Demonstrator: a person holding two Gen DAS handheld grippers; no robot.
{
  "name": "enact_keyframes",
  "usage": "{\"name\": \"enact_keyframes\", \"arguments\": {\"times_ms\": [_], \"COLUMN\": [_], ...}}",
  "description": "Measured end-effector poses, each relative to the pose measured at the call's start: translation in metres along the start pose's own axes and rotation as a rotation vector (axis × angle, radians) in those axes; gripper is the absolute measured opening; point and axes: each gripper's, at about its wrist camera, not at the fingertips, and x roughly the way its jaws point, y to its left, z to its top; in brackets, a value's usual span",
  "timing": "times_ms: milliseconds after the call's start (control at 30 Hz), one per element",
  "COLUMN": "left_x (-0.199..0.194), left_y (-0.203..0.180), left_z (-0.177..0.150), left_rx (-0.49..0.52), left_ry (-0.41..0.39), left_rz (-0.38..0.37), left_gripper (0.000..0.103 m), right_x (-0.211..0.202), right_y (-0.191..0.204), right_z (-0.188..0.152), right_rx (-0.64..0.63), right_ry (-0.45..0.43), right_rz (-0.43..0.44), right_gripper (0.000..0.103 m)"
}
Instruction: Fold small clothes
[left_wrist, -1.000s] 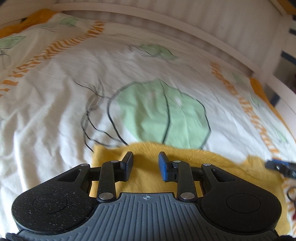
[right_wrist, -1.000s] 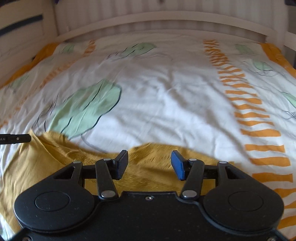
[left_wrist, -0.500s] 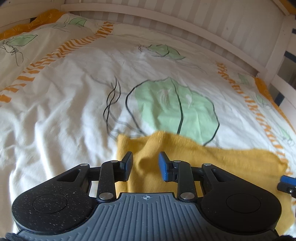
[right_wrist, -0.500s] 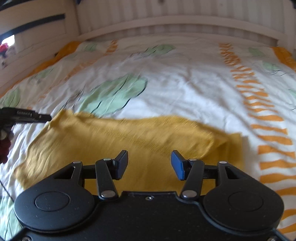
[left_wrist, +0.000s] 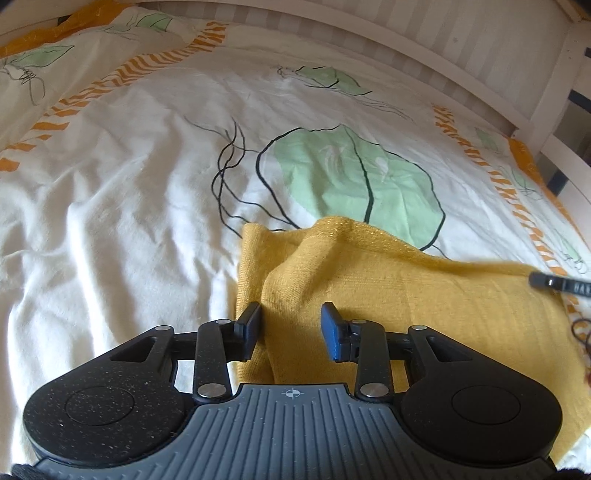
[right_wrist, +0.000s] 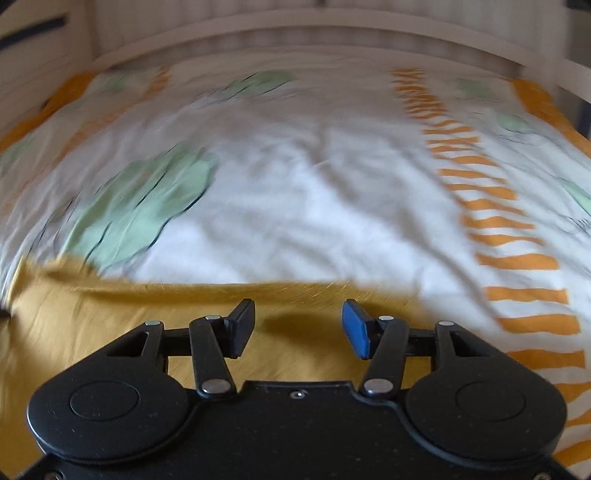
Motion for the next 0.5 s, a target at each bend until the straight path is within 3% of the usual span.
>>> {"name": "enact_keyframes", "arguments": {"times_ms": [133,300,500], "left_x": [0.001,0.005,0.003], "left_y": [-0.005,-0.011,-0.017], "left_z": [0.001,0.006,0.009], "left_rx": [0.037,0.046,-0.001], "left_ry": [-0.014,-0.017,-0.053], "left_rz": [-0.013,-0.050,-0.183], "left_gripper": [0.036,0.037,0.037], "right_x": [-0.022,-0.042,-0.058], "right_y": [-0.022,-0.041,-0.042], "right_z": [-0.007,-0.025,-0.051], "right_rx": [0.091,0.136,0.175], "right_ry": [-0.061,-0.070,-0.075], "right_rz": [0.031,0.071,0.124], "right_gripper": [0.060,0.060,0.060]}}
